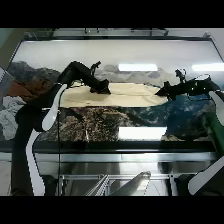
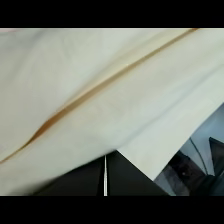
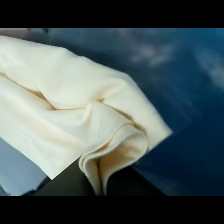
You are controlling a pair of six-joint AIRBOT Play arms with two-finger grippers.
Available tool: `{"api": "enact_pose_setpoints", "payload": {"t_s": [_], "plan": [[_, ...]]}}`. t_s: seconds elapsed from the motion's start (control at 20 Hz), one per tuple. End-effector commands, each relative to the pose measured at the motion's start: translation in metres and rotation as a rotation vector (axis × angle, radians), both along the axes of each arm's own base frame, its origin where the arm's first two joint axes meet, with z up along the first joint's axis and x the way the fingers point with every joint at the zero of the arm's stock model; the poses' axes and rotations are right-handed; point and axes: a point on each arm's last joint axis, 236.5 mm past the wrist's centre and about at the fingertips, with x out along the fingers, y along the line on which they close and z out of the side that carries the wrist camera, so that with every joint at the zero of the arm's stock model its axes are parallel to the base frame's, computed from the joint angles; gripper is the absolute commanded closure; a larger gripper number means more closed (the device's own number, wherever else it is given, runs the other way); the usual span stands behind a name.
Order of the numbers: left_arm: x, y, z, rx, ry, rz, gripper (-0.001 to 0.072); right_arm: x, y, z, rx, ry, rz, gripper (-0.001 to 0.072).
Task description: Fold the shirts.
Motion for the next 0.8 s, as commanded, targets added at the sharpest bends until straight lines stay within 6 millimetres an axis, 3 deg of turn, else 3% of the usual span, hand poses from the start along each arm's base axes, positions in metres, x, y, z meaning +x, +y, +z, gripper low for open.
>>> {"api": "enact_pose_setpoints", "payload": {"t_s": [0.0, 0.1, 0.25, 0.4, 0.5, 0.55, 0.65, 0.75], "plan": [[-0.006, -0.02, -0.02, 0.017, 0.045, 0.047, 0.0686, -0.021, 0.001, 0.039, 0.082, 0.001, 0.081, 0.0695], [-0.011, -0.02, -0.02, 0.02, 0.071, 0.039, 0.0686, -0.03, -0.006, 0.065, 0.095, -0.029, 0.112, 0.0695], [-0.041, -0.035, -0.018, 0.023, 0.138, -0.033, 0.0687, -0.039, -0.026, 0.107, 0.093, -0.082, 0.114, 0.0695], [-0.087, -0.085, -0.008, -0.014, 0.183, -0.151, 0.0685, -0.04, -0.052, 0.145, 0.05, -0.17, 0.061, 0.0695], [-0.108, -0.125, 0.027, -0.122, 0.177, -0.221, 0.0685, -0.042, -0.066, 0.164, 0.027, -0.211, 0.036, 0.0695], [-0.11, -0.134, 0.052, -0.154, 0.143, -0.259, 0.0685, -0.044, -0.071, 0.173, 0.021, -0.225, 0.036, 0.0695], [-0.098, -0.129, 0.106, -0.2, 0.03, -0.273, 0.0685, -0.048, -0.077, 0.185, 0.013, -0.244, 0.032, 0.0696], [-0.075, -0.093, 0.156, -0.225, -0.054, -0.197, 0.0685, -0.049, -0.075, 0.193, 0.005, -0.264, 0.035, 0.0695]]}}
